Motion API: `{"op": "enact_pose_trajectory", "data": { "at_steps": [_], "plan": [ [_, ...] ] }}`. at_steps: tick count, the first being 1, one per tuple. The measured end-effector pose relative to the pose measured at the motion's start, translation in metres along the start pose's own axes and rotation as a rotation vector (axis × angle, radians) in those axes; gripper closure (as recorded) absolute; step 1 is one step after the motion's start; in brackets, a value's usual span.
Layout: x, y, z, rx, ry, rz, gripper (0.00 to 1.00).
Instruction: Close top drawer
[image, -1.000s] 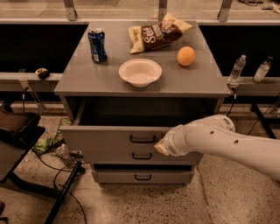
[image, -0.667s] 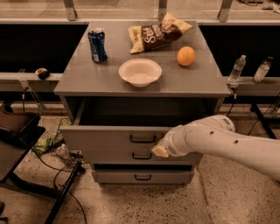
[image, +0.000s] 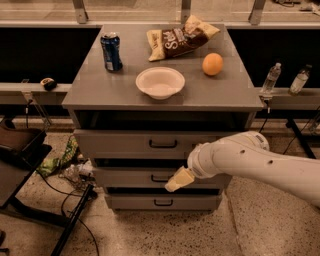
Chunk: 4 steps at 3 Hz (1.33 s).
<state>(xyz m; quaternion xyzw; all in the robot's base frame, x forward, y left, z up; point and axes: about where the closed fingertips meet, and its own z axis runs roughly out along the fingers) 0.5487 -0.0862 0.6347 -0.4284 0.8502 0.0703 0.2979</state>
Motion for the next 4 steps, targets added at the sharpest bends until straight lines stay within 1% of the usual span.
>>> {"op": "enact_pose_trajectory", "data": {
  "at_steps": [1,2,3,4],
  "plan": [
    [0.000,0.000,0.000,0.000,0.000,0.000,0.19],
    [-0.009,-0.017,0.002,0.013,0.024,-0.038,0.42],
    [-0.026,-0.055,0.001,0.061,0.023,-0.078,0.65],
    [-0.038,-0.088,-0.002,0.134,0.003,-0.092,0.88]
  ]
}}
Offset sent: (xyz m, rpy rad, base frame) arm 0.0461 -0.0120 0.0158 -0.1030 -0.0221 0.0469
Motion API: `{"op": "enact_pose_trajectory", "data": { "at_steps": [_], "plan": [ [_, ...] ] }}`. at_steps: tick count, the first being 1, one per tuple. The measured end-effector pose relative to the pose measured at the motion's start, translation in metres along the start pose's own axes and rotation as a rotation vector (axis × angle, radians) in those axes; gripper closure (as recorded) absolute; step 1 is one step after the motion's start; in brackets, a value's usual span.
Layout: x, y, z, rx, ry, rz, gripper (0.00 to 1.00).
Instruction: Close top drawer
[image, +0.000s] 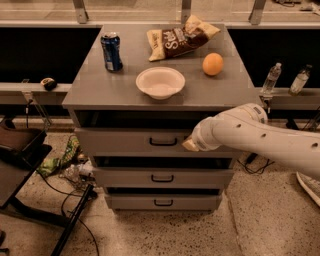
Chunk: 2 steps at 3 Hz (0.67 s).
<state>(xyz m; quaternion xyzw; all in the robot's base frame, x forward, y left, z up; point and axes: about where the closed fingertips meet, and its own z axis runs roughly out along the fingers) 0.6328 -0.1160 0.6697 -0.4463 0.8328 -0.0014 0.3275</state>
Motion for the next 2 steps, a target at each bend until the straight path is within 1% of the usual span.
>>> {"op": "enact_pose_trajectory", "data": {
  "at_steps": [1,2],
  "plan": [
    [-0.0001,0.0026,-0.0009,0.000,0.000,0.000,1.00],
    [-0.0003,0.0042,-0.0017,-0.003,0.000,-0.001,1.00]
  ]
}}
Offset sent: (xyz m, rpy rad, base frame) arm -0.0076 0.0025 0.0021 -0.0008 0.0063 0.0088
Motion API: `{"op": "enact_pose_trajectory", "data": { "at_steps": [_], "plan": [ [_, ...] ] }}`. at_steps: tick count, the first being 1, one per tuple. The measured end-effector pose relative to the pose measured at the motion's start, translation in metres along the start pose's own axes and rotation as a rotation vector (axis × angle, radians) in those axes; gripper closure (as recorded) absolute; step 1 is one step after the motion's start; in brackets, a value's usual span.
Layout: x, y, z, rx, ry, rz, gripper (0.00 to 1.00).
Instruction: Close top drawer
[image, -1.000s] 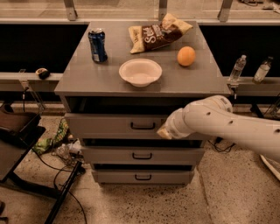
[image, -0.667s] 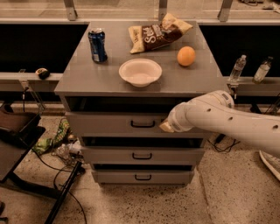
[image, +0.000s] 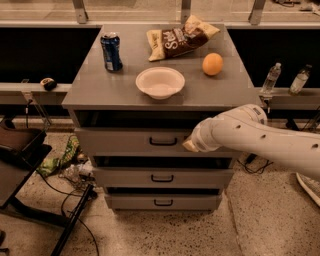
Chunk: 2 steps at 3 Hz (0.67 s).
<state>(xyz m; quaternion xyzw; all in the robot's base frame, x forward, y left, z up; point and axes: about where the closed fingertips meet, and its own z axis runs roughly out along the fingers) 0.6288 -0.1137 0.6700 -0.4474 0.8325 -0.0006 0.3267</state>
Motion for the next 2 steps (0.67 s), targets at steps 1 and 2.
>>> {"op": "enact_pose_trajectory", "data": {
  "at_steps": [1,2],
  "plan": [
    [0.003,0.014,-0.024,-0.042,0.023,-0.041,1.00],
    [-0.008,0.034,-0.103,-0.094,0.035,-0.109,1.00]
  ]
}}
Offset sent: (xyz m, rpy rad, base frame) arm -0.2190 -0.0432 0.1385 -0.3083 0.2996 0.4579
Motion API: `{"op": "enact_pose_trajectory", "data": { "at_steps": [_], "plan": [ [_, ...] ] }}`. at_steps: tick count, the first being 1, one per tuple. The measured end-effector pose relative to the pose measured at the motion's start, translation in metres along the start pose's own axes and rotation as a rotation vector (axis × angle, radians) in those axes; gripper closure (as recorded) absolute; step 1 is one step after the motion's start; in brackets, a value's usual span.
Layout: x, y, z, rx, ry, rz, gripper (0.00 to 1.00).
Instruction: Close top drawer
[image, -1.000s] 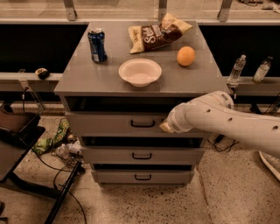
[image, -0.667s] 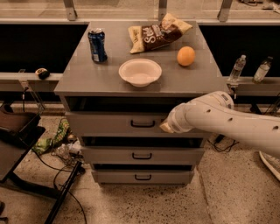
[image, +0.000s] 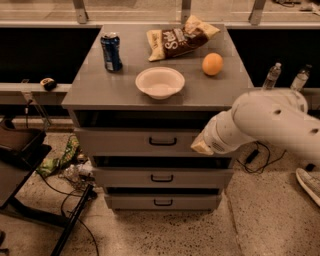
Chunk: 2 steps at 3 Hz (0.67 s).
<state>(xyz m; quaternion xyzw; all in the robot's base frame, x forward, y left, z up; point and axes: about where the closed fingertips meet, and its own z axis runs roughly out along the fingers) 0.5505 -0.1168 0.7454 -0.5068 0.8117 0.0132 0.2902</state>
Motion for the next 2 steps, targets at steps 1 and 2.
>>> {"op": "enact_pose_trajectory", "data": {
  "at_steps": [1,2],
  "plan": [
    [-0.039,-0.008,-0.102,0.027,-0.010,-0.138,1.00],
    [-0.073,-0.046,-0.178,0.085,0.014,-0.280,1.00]
  ]
}}
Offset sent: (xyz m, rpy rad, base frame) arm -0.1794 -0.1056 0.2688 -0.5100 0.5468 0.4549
